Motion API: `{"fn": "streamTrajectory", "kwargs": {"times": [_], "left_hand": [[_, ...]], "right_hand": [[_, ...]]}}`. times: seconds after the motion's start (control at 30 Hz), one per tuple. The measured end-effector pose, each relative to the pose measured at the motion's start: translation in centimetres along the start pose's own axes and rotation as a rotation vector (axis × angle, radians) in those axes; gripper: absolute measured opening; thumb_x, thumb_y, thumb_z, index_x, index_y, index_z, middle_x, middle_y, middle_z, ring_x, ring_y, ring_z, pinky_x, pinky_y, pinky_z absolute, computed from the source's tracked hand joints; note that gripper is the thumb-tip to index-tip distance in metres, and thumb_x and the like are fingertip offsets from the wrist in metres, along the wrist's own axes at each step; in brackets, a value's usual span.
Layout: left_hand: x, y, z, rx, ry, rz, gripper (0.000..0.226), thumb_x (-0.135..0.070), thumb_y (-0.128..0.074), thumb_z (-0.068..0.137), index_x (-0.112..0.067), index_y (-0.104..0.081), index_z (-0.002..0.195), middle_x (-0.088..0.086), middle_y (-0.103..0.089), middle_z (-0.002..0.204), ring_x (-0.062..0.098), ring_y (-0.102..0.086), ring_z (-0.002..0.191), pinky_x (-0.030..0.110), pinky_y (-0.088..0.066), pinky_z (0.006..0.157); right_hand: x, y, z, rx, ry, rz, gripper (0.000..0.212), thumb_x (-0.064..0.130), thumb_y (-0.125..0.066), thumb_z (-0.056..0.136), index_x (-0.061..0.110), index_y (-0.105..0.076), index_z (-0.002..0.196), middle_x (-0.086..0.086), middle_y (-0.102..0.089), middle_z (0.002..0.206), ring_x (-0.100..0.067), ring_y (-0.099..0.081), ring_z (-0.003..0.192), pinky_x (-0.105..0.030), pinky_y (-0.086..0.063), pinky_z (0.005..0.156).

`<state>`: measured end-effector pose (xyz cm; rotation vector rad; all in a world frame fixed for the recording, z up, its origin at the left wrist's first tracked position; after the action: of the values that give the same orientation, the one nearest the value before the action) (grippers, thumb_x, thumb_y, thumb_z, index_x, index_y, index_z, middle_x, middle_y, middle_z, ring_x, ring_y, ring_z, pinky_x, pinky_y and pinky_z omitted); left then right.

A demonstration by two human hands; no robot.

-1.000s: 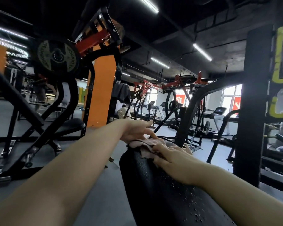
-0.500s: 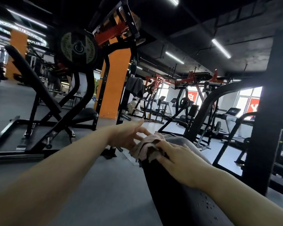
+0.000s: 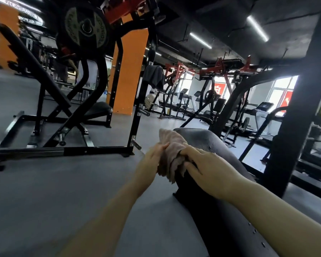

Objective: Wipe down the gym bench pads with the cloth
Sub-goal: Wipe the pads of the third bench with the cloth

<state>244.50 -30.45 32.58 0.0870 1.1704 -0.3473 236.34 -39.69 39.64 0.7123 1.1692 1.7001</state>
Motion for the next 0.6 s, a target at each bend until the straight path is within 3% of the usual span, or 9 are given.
{"fn": "streamTrajectory", "kwargs": {"times": [0.13, 0.2, 0.33, 0.4, 0.53, 0.6], "left_hand": [[0.9, -1.7, -3.3, -0.046, -0.085, -0.037, 0.026, -0.027, -0.035, 0.102, -0.016, -0.058, 0.106, 0.020, -0.059, 0.095, 0.020, -0.054, 0.079, 0.033, -0.044, 0.068], [1.6, -2.6, -4.7, -0.064, -0.094, -0.035, 0.027, -0.031, -0.037, 0.098, -0.016, -0.058, 0.107, 0.013, -0.058, 0.097, 0.017, -0.053, 0.083, 0.028, -0.044, 0.072], [3.0, -3.7, -7.3, -0.101, -0.074, 0.009, 0.031, -0.047, -0.040, 0.087, -0.032, -0.061, 0.103, 0.020, -0.055, 0.120, 0.038, -0.054, 0.105, 0.050, -0.046, 0.091], [2.8, -4.6, -8.8, -0.111, -0.110, 0.047, 0.030, -0.052, -0.039, 0.083, -0.036, -0.060, 0.098, 0.014, -0.054, 0.125, 0.034, -0.054, 0.110, 0.051, -0.045, 0.096], [3.0, -7.2, -12.6, -0.044, -0.127, 0.053, 0.017, -0.031, -0.042, 0.094, -0.035, -0.058, 0.094, -0.010, -0.048, 0.129, -0.003, -0.052, 0.111, 0.019, -0.046, 0.093], [3.4, -8.3, -14.4, -0.016, -0.125, 0.058, 0.019, -0.028, -0.042, 0.093, -0.040, -0.057, 0.093, -0.023, -0.041, 0.127, -0.011, -0.049, 0.109, 0.013, -0.044, 0.091]], "right_hand": [[0.0, -0.2, -2.9, 0.002, -0.052, 0.000, 0.034, 0.023, -0.041, 0.097, 0.024, -0.045, 0.131, 0.007, -0.051, 0.135, -0.022, -0.052, 0.112, -0.034, -0.039, 0.095], [0.1, -0.2, -4.4, 0.006, -0.076, 0.015, 0.034, 0.022, -0.042, 0.096, 0.023, -0.046, 0.130, 0.005, -0.053, 0.133, -0.022, -0.052, 0.112, -0.035, -0.040, 0.095], [0.2, -0.6, -7.4, 0.050, -0.143, -0.016, 0.037, 0.023, -0.041, 0.097, 0.025, -0.043, 0.134, 0.008, -0.053, 0.131, -0.018, -0.050, 0.113, -0.030, -0.037, 0.095], [0.2, -0.4, -9.1, 0.044, -0.159, 0.005, 0.037, 0.024, -0.042, 0.097, 0.025, -0.044, 0.133, 0.006, -0.055, 0.128, -0.017, -0.052, 0.110, -0.026, -0.037, 0.091], [-0.1, -1.0, -12.8, 0.056, -0.190, 0.007, 0.031, 0.030, -0.039, 0.094, 0.025, -0.048, 0.123, 0.006, -0.059, 0.116, -0.018, -0.057, 0.100, -0.023, -0.036, 0.081], [-0.1, -1.3, -14.7, 0.037, -0.191, 0.041, 0.031, 0.033, -0.035, 0.088, 0.026, -0.050, 0.114, 0.011, -0.058, 0.102, -0.014, -0.057, 0.091, -0.025, -0.040, 0.079]]}}
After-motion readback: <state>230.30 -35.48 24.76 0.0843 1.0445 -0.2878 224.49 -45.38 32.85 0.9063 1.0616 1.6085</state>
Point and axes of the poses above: each hand's wrist, its own z-axis towards the middle knuckle, its own y-axis out of the back of the hand, x = y × z, the point moved 8 cm from there along z, towards the middle knuckle
